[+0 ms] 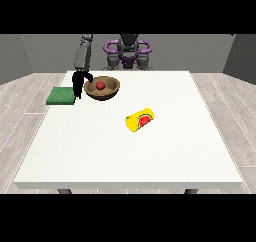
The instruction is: Pick the cup and pour the ball into the bowl, then pick the bowl and place it on the pad
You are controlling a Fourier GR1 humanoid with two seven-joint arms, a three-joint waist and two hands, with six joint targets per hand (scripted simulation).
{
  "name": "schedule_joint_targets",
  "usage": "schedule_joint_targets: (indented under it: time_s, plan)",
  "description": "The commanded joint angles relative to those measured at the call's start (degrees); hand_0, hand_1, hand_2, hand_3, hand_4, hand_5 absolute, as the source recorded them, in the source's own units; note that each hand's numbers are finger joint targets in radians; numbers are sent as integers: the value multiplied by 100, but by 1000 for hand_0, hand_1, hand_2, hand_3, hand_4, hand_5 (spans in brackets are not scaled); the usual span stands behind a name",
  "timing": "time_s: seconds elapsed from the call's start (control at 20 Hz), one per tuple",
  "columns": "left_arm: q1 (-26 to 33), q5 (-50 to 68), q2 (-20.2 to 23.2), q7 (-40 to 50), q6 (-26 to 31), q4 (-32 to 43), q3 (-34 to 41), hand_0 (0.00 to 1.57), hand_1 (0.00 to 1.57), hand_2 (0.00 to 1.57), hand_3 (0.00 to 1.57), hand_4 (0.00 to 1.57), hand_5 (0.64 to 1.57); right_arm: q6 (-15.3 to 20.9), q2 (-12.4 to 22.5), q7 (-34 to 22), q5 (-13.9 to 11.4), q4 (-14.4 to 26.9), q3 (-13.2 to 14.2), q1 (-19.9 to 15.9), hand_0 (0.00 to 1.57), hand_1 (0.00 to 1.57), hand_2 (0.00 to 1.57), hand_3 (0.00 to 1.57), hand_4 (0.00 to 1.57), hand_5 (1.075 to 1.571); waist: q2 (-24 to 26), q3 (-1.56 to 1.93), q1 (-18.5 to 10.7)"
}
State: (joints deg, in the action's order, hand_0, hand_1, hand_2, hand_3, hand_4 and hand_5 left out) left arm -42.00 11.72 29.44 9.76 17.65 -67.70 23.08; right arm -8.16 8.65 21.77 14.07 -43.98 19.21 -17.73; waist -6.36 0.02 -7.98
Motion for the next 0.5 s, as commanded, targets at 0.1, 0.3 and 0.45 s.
schedule_joint_targets:
  time_s: [0.1, 0.3, 0.45]
  plan:
    - [61, 307, 64, 249, 69, -528, -26, 0, 0, 0, 0, 1016, 1536, -143, 290, 606, 109, 878, 282, -388, 0, 0, 0, 0, 498, 1551, -310, 6, -186]
    - [167, 346, 225, 125, 119, -400, 131, 0, 0, 0, 0, 1014, 1542, -250, 397, 268, 201, 583, 231, -377, 0, 0, 0, 0, 447, 1544, -338, 2, -97]
    - [17, 336, 489, 224, 163, -206, 187, 0, 0, 0, 0, 1017, 1538, 322, -118, 206, -55, 288, -109, -461, 0, 0, 0, 0, 458, 1547, -245, -2, 46]
